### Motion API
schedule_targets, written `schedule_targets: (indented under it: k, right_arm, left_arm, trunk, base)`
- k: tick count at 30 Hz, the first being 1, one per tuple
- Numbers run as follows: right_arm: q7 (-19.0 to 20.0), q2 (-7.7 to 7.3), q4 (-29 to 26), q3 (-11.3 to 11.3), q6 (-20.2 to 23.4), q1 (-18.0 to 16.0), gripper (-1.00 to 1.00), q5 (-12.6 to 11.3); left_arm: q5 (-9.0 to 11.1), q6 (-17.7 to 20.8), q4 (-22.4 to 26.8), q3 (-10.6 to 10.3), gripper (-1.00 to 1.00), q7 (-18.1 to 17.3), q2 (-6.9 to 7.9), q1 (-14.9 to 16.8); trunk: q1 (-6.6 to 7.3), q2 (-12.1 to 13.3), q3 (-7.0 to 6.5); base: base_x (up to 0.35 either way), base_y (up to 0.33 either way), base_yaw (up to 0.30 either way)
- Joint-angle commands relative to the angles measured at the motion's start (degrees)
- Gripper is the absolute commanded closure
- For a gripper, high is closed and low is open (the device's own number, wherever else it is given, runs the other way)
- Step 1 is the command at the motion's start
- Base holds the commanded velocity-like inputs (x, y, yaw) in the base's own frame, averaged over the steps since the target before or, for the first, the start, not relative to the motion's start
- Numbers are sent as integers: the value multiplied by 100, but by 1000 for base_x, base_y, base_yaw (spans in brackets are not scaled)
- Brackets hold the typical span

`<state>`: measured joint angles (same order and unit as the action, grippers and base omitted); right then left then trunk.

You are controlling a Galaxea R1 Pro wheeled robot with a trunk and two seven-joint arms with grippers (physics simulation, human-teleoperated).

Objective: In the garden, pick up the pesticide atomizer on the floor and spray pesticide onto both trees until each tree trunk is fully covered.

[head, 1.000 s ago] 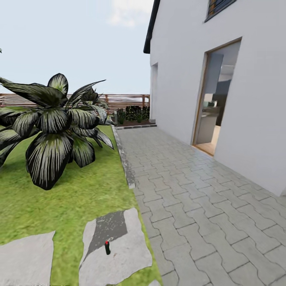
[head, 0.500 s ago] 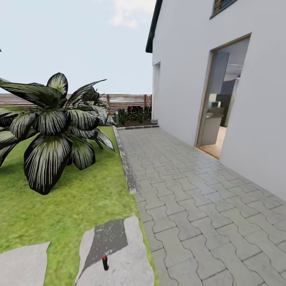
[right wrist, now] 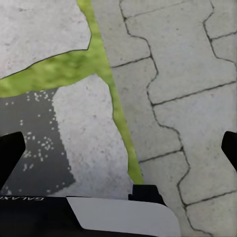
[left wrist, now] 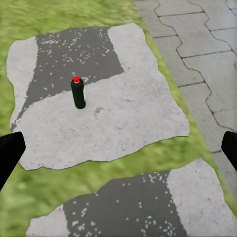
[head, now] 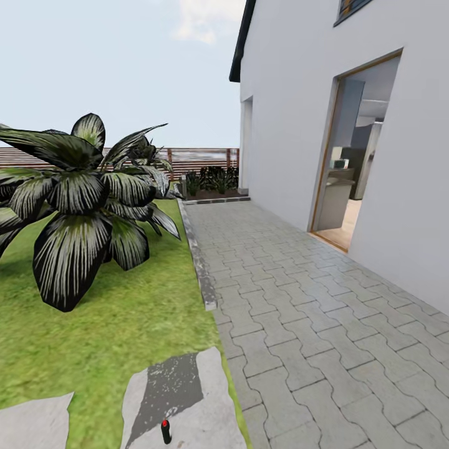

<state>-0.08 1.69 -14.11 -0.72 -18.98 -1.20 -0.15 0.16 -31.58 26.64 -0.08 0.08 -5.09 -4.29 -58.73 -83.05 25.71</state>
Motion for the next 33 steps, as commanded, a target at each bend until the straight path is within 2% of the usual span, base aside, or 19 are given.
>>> schedule_targets:
  k: [1,6,7,8,9,10,11,13,14,16,19,22,25,26,28,29,31,32,33]
  right_arm:
    - [-1,0,4,-7,-20,-3,-100,1]
    - [-12,-25,4,8,-32,-2,-100,3]
    - [-116,-148,9,25,-35,-2,-100,-1]
    - [-1039,-948,287,46,-37,0,-100,-18]
    - [-1663,-1577,600,53,-36,0,-100,-32]
    - [-2440,-2538,983,101,-36,4,-100,-62]
    - [-2750,-2888,1154,179,-36,5,-100,-121]
    - [-3065,-3225,1320,287,-36,5,-100,-232]
    - [-3334,-3523,1441,377,-36,5,-100,-390]
    - [-3594,-3854,1551,457,-36,6,-100,-662]
    - [-3757,-4089,1618,509,-36,6,-100,-923]
    - [-3832,-4229,1642,531,-36,6,-100,-1036]
    - [-3858,-4400,1651,538,-36,6,-100,-1076]
    - [-3868,-4542,1656,541,-36,6,-100,-1093]
    - [-3874,-4667,1659,546,-36,6,-100,-1116]
    - [-3878,-4768,1662,549,-36,6,-100,-1159]
    - [-3881,-4856,1663,550,-36,6,-100,-1219]
    - [-3883,-4932,1667,549,-36,6,-100,-1283]
    - [-3884,-5020,1671,547,-36,6,-100,-1386]
  left_arm:
    - [2,-6,7,-1,-100,1,-1,-2]
    - [13,-28,31,11,-100,8,6,-2]
    - [16,-69,49,14,-100,13,10,-2]
    - [8,-189,76,16,-100,24,16,-2]
    - [5,-216,81,15,-100,30,17,-2]
    - [4,-230,156,0,-100,28,6,-2]
    - [3,-232,324,-3,-100,28,1,-2]
    - [3,-235,548,-4,-100,29,-3,-2]
    - [6,-238,821,-3,-100,32,-5,-2]
    - [8,-239,1332,-2,-100,34,-5,-2]
    - [4,-236,2015,-1,-100,35,-8,3]
    - [0,-235,2346,-1,-100,36,-9,58]
    - [-4,-235,2403,-1,-100,36,-9,279]
    - [-5,-233,2340,-1,-100,36,-9,498]
    - [-2,-231,2165,-1,-100,39,-9,769]
    - [-1,-230,1905,-1,-100,41,-9,1105]
    - [3,-229,1597,-1,-100,49,-9,1484]
    - [8,-229,1269,-1,-100,82,-9,1856]
    - [69,-256,925,2,-100,388,-9,2406]
  trunk:
    - [0,-3,5]
    - [0,-3,5]
    - [0,-3,5]
    - [0,-3,5]
    - [0,-3,5]
    - [0,-3,5]
    - [0,-3,5]
    - [0,-3,5]
    - [0,-3,5]
    - [0,-3,5]
    - [0,-3,5]
    - [0,-3,5]
    - [0,-3,5]
    - [0,-3,5]
    - [0,-3,5]
    - [0,-3,5]
    - [0,-3,5]
    - [0,-3,5]
    - [0,-3,5]
  base:
    - [11,8,0]
    - [5,3,0]
    - [0,0,0]
    - [0,0,0]
    - [0,0,0]
    - [0,0,0]
    - [0,0,0]
    - [0,0,0]
    - [0,0,0]
    - [0,0,0]
    - [0,0,0]
    - [0,0,0]
    - [0,0,0]
    - [0,0,0]
    - [0,0,0]
    - [0,0,0]
    - [0,0,0]
    - [0,0,0]
    - [0,0,0]
